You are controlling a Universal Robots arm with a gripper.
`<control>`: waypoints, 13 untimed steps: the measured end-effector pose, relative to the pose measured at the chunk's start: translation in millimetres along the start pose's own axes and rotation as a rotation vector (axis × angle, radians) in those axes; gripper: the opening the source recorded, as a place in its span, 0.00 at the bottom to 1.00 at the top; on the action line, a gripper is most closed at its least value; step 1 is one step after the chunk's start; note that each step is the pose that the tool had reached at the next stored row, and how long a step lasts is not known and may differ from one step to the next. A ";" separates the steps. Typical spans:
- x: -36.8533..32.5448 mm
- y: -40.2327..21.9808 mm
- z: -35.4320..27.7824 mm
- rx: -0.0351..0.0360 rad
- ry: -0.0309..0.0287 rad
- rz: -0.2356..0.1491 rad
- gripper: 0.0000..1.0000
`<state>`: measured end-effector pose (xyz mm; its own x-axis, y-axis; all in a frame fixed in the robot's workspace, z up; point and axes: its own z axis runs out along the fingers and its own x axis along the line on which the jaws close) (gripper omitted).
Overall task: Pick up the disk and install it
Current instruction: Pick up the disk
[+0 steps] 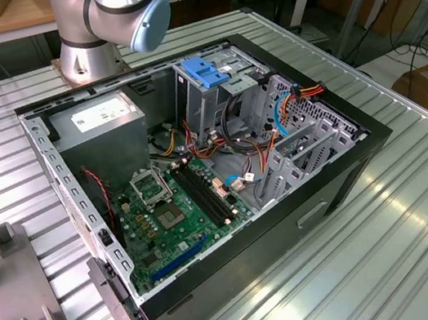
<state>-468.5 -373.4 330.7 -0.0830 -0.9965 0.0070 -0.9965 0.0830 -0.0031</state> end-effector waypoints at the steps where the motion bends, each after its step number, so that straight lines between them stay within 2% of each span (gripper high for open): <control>1: 0.0 0.5 1.5 0.0000 0.0000 -0.001 0.54; 6: 0.0 1.6 14.9 -0.0001 -0.0006 -0.002 0.54; 9: -0.1 1.6 18.7 0.0001 -0.0007 -0.002 0.53; 11: -0.1 1.7 20.9 0.0000 -0.0005 -0.002 0.39; 13: -0.1 1.7 21.8 0.0000 -0.0005 -0.002 0.39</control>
<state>-470.1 -373.4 308.8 -0.0809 -0.9967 0.0065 -0.9967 0.0809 -0.0031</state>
